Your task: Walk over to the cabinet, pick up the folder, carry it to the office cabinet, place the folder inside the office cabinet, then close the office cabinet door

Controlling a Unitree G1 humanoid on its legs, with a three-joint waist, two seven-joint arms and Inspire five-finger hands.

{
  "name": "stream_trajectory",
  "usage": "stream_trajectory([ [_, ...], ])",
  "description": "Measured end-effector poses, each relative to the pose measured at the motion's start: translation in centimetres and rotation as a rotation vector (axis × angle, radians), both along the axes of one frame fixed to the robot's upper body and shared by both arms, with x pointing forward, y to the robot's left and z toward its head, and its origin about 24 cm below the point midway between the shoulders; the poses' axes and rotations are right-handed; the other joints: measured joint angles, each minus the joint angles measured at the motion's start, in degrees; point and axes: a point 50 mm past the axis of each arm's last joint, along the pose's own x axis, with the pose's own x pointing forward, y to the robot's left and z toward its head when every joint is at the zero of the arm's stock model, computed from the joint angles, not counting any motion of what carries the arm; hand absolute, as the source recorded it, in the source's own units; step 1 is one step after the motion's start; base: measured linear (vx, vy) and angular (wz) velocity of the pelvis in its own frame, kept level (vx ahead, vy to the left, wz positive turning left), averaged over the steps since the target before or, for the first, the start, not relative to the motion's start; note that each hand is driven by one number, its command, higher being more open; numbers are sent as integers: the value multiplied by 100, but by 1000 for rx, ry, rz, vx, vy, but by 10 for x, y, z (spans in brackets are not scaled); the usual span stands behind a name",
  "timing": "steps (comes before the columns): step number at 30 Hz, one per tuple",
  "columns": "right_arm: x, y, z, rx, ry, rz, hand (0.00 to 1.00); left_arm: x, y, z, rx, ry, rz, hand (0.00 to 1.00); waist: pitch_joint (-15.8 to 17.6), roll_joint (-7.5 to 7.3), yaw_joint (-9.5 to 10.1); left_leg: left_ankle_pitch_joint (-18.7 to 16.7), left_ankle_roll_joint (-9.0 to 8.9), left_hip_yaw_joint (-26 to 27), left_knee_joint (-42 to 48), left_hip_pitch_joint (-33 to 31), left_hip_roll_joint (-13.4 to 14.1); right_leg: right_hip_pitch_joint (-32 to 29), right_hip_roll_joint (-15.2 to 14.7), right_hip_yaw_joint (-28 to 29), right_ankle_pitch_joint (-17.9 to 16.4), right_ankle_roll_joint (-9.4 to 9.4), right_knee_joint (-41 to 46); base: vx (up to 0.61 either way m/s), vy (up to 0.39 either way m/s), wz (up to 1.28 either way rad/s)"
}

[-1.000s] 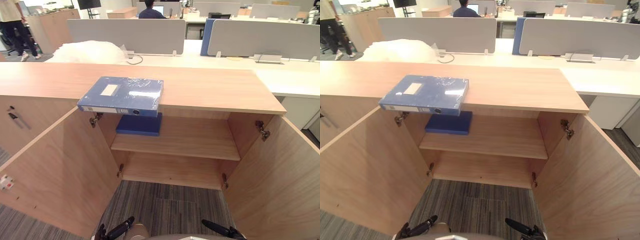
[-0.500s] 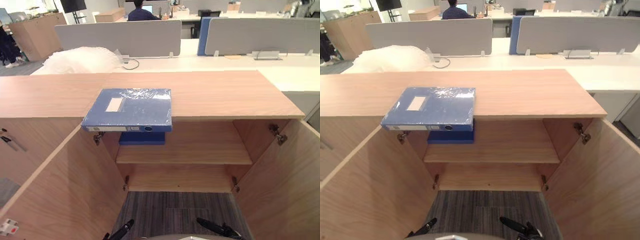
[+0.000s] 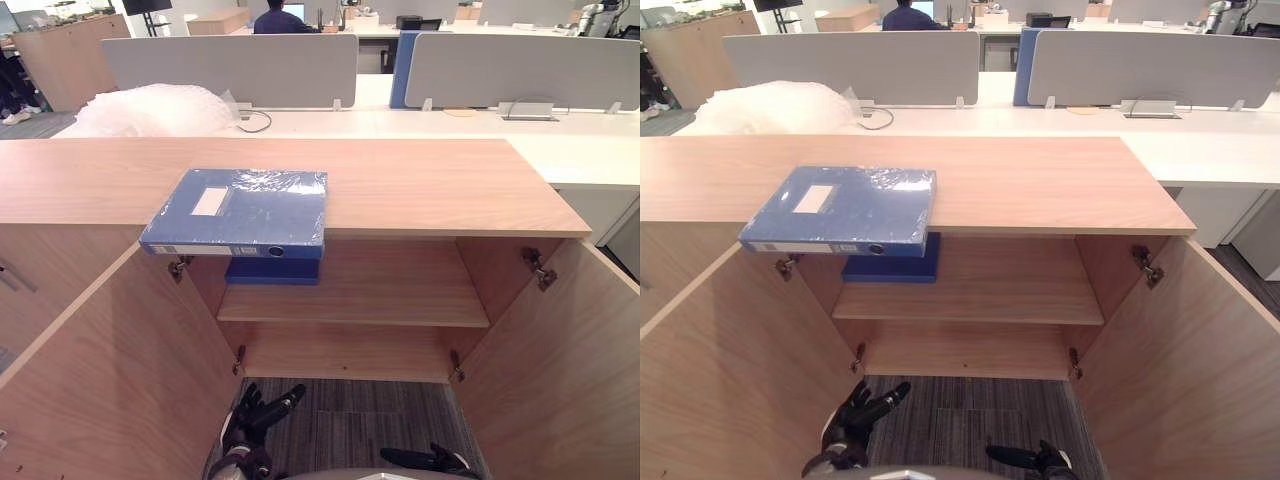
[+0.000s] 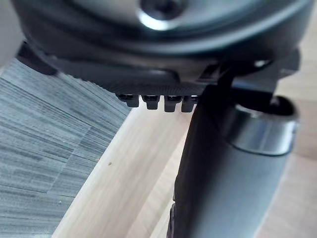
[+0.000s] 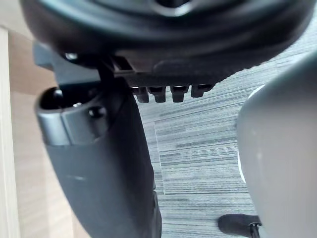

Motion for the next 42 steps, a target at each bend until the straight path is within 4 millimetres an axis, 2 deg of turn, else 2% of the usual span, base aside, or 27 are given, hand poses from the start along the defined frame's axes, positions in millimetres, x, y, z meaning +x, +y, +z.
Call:
stream_trajectory([
  [2, 1, 3, 0, 4, -1, 15, 100, 8, 5, 15, 93, -59, -49, 100, 19, -45, 72, -7, -10, -10, 1, -23, 26, 15, 35, -14, 12, -19, -56, 63, -60, 5],
  [8, -3, 6, 0, 6, -2, 7, 100, 17, 15, 49, 306, -165, -48, 100, 57, -101, 179, -8, -12, -127, 3, -25, 18, 133, 40, -158, 81, -38, -123, 41, -25, 13],
  [11, -7, 6, 0, -9, 4, 6, 100, 19, 16, 62, 409, -184, 8, 100, 10, -125, 243, -8, -13, -166, 19, -84, 32, 145, 61, -167, 149, -39, -193, -7, 2, 7],
  [13, -8, 7, 0, -28, 8, 3, 100, 17, 26, 72, 546, -183, 84, 100, -4, -158, 257, -11, -15, -212, 72, -144, 39, 140, 56, -183, 177, -36, -204, -34, 13, 7],
  [19, -11, 13, -1, -50, 13, 11, 100, 11, 48, 95, 787, -188, 252, 100, -43, -198, 291, -44, -68, -414, 106, -261, 45, 201, 84, -317, 167, -46, -297, -84, -6, 14],
  [24, -12, 14, 0, -67, 0, 19, 100, 12, 54, 114, 956, -218, 331, 100, -134, -200, 290, 70, -97, -446, 68, -281, 81, 196, 164, -347, 172, -68, -400, -39, -6, 5],
  [28, -14, 15, 0, -71, 5, 18, 100, 23, 48, 139, 1080, -312, 327, 100, -180, -222, 292, 93, -106, -442, 66, -290, 98, 200, 200, -341, 183, -86, -429, 0, 0, 0],
  [32, -16, 13, -2, -77, 16, 37, 100, 52, 34, 170, 1256, -482, 235, 100, -274, -183, 290, 76, -128, -378, 61, -285, 112, 172, 221, -248, 203, -111, -453, 13, 2, -8],
  [37, -14, 7, -4, -94, 31, 84, 100, 70, 34, 192, 1480, -610, 89, 100, -367, -45, 245, 70, -137, -227, 37, -275, 210, 65, 305, -28, 246, -176, -457, 2, -5, -20],
  [39, -13, 3, -3, -98, 28, 90, 100, 73, 35, 191, 1536, -606, 51, 100, -366, 36, 249, 74, -133, -191, 8, -217, 221, 74, 314, 4, 249, -181, -440, -7, 0, -11],
  [42, -9, -3, -2, -117, 18, 124, 100, 74, 46, 179, 1593, -535, -34, 100, -365, 167, 235, 74, -132, -158, -5, -188, 228, 68, 314, 45, 247, -186, -424, -20, 10, -6],
])
